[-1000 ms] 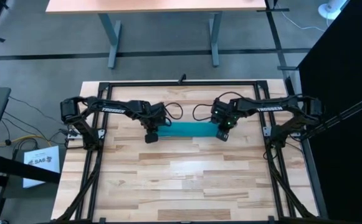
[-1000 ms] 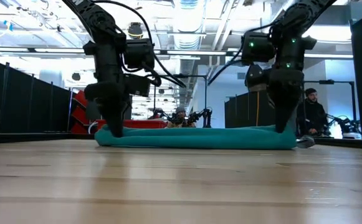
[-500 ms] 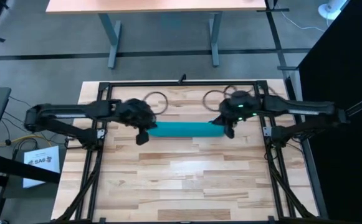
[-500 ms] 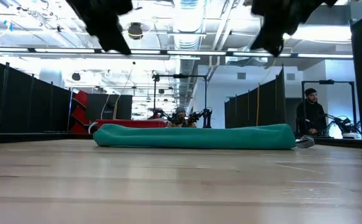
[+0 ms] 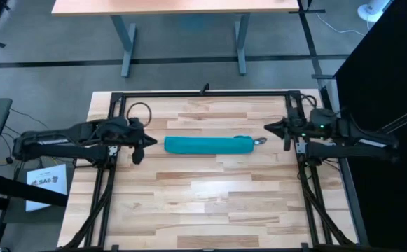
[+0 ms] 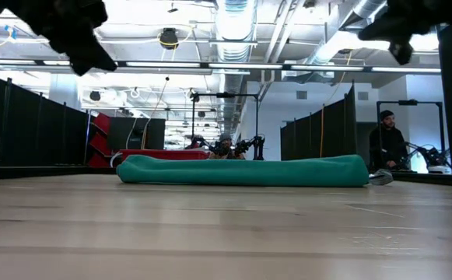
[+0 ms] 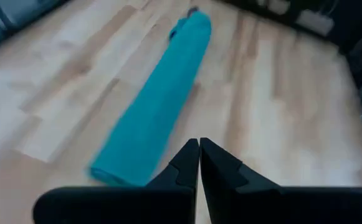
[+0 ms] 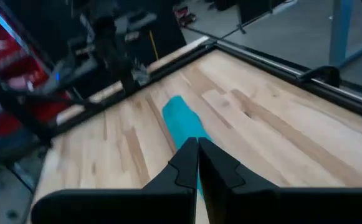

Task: Roll towel
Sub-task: Return to home position

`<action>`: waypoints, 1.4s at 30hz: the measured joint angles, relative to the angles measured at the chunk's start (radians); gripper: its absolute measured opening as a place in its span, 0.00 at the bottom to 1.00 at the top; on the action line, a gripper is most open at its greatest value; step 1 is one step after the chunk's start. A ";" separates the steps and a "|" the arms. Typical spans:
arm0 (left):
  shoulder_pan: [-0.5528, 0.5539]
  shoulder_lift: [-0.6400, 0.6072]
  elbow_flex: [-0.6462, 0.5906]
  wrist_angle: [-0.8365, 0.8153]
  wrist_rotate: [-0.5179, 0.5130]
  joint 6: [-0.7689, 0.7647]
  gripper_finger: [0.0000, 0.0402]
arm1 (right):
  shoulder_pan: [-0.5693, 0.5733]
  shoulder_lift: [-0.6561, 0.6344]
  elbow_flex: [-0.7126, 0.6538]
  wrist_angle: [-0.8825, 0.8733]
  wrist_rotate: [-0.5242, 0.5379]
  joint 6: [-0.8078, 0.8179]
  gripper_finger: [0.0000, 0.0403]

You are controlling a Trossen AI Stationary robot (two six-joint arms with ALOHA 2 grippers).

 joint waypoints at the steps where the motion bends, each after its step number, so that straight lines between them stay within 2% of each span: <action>1: -0.005 -0.012 -0.018 0.025 0.004 0.024 0.00 | -0.001 -0.019 0.000 0.000 0.000 0.025 0.00; 5: -0.031 -0.054 -0.134 0.232 0.044 0.082 0.00 | 0.023 -0.093 0.000 0.032 -0.009 0.000 0.00; 10: -0.057 -0.094 -0.319 0.598 0.203 0.057 0.00 | 0.086 -0.171 0.000 0.062 -0.024 -0.053 0.00; 14: -0.072 -0.119 -0.403 0.781 0.208 0.051 0.00 | 0.129 -0.201 0.000 0.058 -0.024 -0.088 0.00; 16: -0.078 -0.129 -0.432 0.817 0.209 0.045 0.00 | 0.147 -0.213 -0.019 0.082 -0.024 -0.097 0.00; 22: -0.092 -0.140 -0.457 0.824 0.207 0.030 0.00 | 0.174 -0.289 -0.188 0.266 -0.026 -0.084 0.00; 31: -0.093 -0.140 -0.471 0.834 0.207 0.096 0.00 | 0.186 -0.386 -0.426 0.562 -0.026 -0.066 0.00; 38: -0.093 -0.167 -0.580 1.044 0.217 0.045 0.00 | 0.186 -0.385 -0.525 0.725 -0.026 -0.074 0.00; 42: -0.093 -0.196 -0.579 1.028 0.218 0.071 0.00 | 0.186 -0.385 -0.535 0.730 -0.026 -0.112 0.00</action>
